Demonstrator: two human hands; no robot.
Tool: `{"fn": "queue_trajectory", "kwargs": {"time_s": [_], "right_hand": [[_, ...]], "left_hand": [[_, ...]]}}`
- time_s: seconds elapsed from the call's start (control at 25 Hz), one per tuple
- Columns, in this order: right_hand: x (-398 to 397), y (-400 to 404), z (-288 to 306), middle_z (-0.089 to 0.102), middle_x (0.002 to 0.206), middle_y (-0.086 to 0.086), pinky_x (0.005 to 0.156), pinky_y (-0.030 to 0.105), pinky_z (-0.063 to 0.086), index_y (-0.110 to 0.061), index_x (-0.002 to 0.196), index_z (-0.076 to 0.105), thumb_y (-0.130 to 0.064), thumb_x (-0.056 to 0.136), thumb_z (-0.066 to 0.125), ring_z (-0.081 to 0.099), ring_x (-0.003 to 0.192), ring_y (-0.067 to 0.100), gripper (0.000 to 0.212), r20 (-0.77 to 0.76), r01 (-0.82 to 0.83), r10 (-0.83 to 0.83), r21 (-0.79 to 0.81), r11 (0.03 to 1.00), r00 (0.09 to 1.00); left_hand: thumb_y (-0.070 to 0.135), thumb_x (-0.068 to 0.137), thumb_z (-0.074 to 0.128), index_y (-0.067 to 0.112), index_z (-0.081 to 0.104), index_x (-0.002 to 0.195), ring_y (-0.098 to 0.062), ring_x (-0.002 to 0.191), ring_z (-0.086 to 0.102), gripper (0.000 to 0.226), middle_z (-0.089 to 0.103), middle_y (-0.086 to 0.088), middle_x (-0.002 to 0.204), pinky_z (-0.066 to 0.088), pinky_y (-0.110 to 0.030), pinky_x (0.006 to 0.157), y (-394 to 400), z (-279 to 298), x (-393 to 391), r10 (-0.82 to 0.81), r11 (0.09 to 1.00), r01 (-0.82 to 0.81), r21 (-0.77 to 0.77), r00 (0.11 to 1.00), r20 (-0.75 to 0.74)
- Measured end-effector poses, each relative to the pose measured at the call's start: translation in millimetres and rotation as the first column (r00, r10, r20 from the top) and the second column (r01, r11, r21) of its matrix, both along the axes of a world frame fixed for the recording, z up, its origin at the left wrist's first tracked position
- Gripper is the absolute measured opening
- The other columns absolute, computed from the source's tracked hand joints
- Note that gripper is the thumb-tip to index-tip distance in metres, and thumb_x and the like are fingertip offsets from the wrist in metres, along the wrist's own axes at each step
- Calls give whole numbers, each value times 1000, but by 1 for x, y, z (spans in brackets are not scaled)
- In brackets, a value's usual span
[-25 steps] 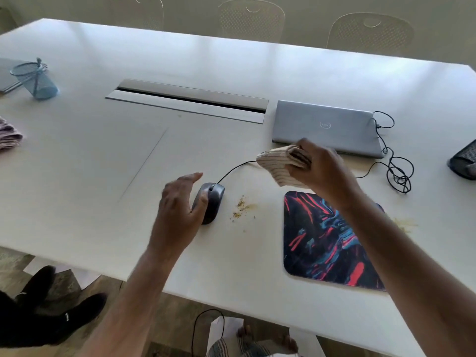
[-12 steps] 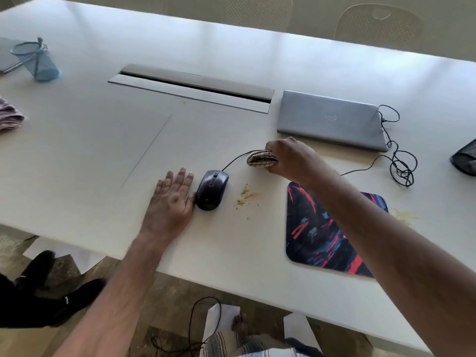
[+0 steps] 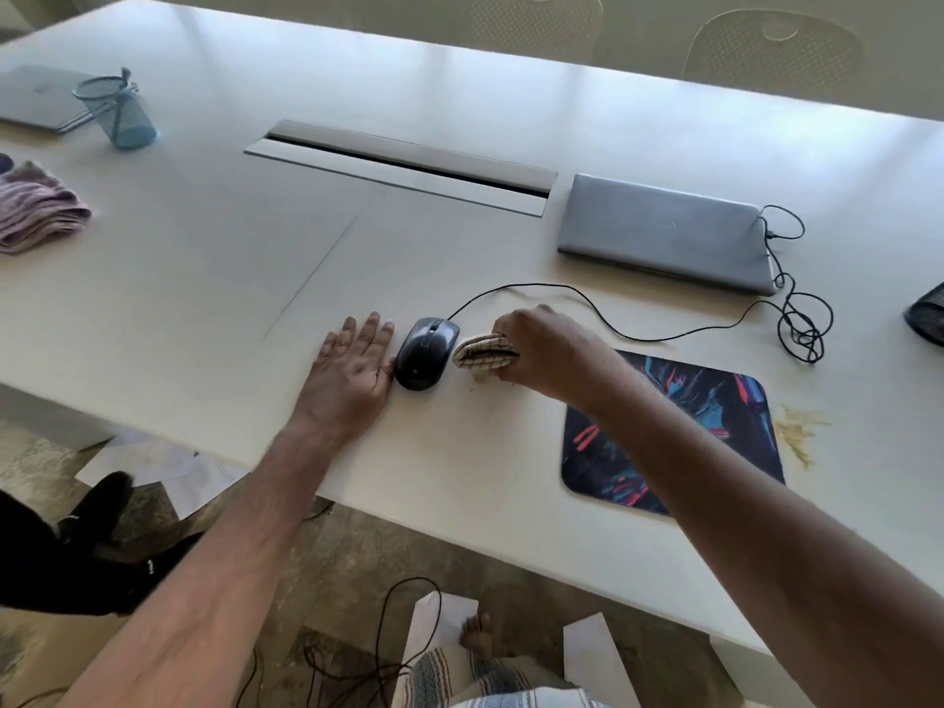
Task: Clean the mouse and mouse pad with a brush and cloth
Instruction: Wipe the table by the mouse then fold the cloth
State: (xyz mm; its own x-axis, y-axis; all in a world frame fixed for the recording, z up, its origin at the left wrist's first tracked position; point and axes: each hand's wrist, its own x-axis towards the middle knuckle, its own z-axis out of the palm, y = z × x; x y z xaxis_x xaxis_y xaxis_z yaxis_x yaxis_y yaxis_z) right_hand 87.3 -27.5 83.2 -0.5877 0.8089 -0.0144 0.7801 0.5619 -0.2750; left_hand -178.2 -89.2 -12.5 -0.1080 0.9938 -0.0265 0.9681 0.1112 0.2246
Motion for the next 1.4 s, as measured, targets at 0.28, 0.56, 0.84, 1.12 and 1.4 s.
{"fn": "queue_trajectory", "kwargs": {"time_s": [0.28,0.56,0.84,1.12,1.4], "right_hand": [[-9,-45,10,62,84,7,66,38,59,-15,90,62,-25,91,70,63,66,27,12,3,-47,47,-87,995,999],[-24,-103,22,60,69,-2,46,24,47,-19,83,59,-27,94,69,56,50,5,16,-24,-139,137,-128,982,990],[-31,-163,20,58,69,-6,45,22,38,-16,82,61,-34,94,73,58,58,10,25,-75,-208,198,-186,960,977],[-31,-193,5,56,73,-6,54,26,43,-20,86,59,-26,93,72,63,71,18,16,-147,-232,206,-189,954,967],[7,-132,44,55,73,-1,55,27,27,-24,79,55,-21,86,79,51,69,21,25,-327,-76,45,-82,994,944]], "left_hand": [[43,111,21,27,13,165,-17,160,1,57,4,8,173,-2,-35,129,-1,5,-2,-27,999,27,-41,1000,6],[47,111,23,31,11,165,-11,159,0,58,4,13,172,-2,-34,128,-32,6,-8,-52,997,52,-54,999,13],[48,110,21,31,8,165,-10,158,-1,58,2,15,171,-2,-33,128,-51,7,-10,-66,996,66,-64,998,-6],[51,109,20,31,8,165,-12,159,1,60,4,13,172,1,-34,128,-50,5,-13,-83,994,79,-72,995,-49],[54,99,25,19,45,153,-24,148,37,67,41,-1,162,28,-46,122,-40,11,-3,-23,999,24,47,999,-23]]}}
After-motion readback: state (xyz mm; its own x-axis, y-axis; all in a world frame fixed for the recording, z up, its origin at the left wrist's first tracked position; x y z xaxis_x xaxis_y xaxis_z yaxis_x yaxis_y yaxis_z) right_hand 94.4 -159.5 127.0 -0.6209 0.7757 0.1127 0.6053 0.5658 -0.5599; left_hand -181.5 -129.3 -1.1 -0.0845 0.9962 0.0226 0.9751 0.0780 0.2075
